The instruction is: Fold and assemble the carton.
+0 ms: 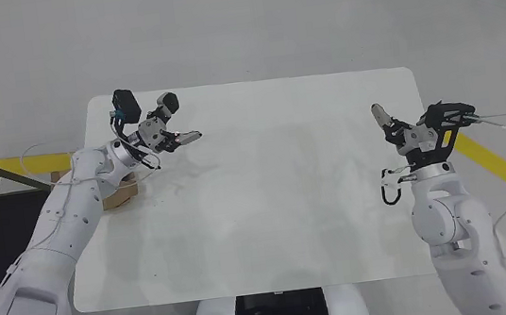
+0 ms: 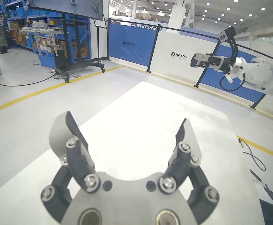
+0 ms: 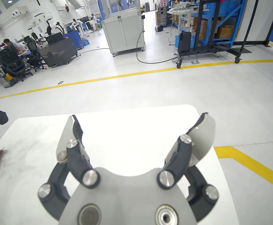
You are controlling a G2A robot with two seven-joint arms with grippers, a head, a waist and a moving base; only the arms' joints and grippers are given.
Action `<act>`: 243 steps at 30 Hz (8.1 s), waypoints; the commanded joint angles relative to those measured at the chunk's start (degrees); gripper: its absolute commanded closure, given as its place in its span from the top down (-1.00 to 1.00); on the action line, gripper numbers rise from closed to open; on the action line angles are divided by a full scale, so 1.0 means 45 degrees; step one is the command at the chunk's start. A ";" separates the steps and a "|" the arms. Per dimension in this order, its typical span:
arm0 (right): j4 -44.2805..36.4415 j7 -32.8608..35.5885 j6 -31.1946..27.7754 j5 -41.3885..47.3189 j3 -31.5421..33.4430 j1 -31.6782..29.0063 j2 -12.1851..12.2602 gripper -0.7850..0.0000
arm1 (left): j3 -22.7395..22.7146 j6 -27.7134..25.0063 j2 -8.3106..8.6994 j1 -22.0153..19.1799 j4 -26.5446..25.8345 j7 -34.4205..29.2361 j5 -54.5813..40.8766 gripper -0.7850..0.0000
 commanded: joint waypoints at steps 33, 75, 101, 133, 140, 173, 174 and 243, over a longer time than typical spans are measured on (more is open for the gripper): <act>0.0000 0.0001 0.0000 0.0000 0.0000 0.0000 0.0000 1.00 | -0.1794 -0.0620 0.0457 0.0811 0.0635 -0.4615 -0.4661 1.00; 0.0000 0.0001 0.0000 0.0000 0.0000 0.0000 0.0000 1.00 | -0.5025 -0.0624 0.2085 0.3179 0.0300 -1.3505 -1.5557 1.00; 0.0000 0.0001 0.0000 0.0000 0.0000 0.0000 0.0000 1.00 | -0.6665 0.0429 0.2381 0.3014 0.3788 -1.4556 -1.7620 1.00; 0.0000 0.0001 0.0000 0.0000 0.0000 0.0000 0.0000 1.00 | -0.6548 0.3451 0.1696 0.1025 0.8862 -1.7228 -1.8501 1.00; 0.0000 0.0001 0.0000 0.0000 0.0000 0.0000 0.0000 1.00 | -0.6359 0.3592 0.1462 0.0918 0.9040 -1.7375 -1.8329 1.00; 0.0000 0.0001 0.0000 0.0000 0.0000 0.0000 0.0000 1.00 | -0.7124 0.2369 0.1605 0.0809 0.8831 -1.8811 -1.9092 -1.00; 0.0000 0.0001 0.0000 0.0000 0.0000 0.0000 0.0000 1.00 | -0.7203 0.2316 0.1633 0.0798 0.8747 -1.9038 -1.9237 -1.00; 0.0000 0.0001 0.0000 0.0000 0.0000 0.0000 0.0000 1.00 | -0.3125 0.5927 0.0102 0.1616 -0.5767 -1.7585 -1.7367 -1.00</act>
